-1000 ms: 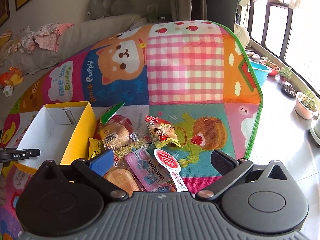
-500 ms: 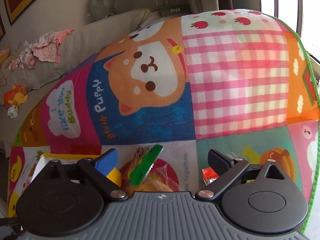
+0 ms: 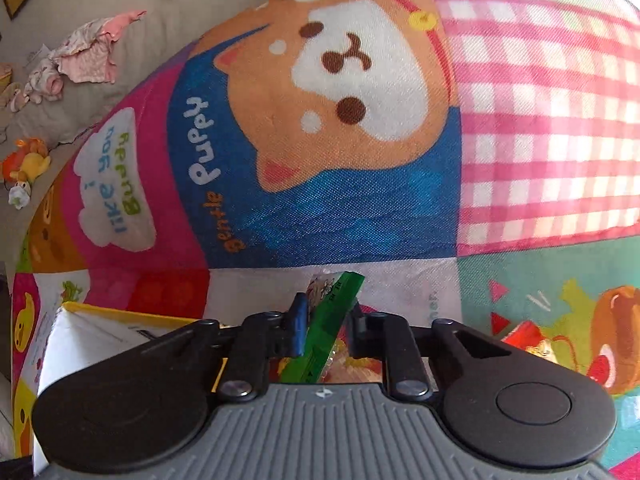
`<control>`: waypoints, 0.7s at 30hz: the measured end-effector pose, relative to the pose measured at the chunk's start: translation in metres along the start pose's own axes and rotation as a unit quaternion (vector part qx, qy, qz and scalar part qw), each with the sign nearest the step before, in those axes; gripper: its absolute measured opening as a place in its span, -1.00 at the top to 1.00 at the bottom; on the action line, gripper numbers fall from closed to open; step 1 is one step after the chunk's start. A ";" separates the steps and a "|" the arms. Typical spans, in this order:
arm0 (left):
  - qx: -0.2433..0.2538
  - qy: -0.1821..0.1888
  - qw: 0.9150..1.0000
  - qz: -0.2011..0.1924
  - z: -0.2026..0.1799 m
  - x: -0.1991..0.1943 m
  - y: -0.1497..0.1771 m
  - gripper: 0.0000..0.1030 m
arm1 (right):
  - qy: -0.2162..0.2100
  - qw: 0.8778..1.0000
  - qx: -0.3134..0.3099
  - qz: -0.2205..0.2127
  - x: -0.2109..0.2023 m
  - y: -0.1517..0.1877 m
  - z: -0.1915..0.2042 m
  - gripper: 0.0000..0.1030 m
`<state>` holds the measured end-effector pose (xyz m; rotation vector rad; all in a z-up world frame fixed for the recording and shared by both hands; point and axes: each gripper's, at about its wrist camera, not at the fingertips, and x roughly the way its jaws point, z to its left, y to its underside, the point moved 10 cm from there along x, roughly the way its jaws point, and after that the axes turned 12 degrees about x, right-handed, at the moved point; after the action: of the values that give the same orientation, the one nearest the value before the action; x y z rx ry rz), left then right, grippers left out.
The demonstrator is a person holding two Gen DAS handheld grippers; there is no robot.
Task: Organize objects
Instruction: 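Grasp the bagged bread bun with the right gripper while the left gripper holds the box wall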
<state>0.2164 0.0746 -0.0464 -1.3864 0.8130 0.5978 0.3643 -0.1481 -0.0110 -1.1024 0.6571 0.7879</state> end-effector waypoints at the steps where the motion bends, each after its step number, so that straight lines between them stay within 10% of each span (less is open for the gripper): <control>1: 0.001 0.001 1.000 0.000 -0.001 0.000 0.000 0.80 | -0.006 1.000 -0.002 -0.004 -0.012 0.001 -0.002 0.74; 21: 0.006 0.002 1.000 -0.001 -0.012 -0.007 0.009 0.79 | -0.056 0.998 0.005 0.002 -0.163 0.110 -0.077 0.75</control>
<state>0.2032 0.0643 -0.0467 -1.3787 0.8173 0.5882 0.1760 -0.2305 0.0364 -1.0392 0.5681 0.8426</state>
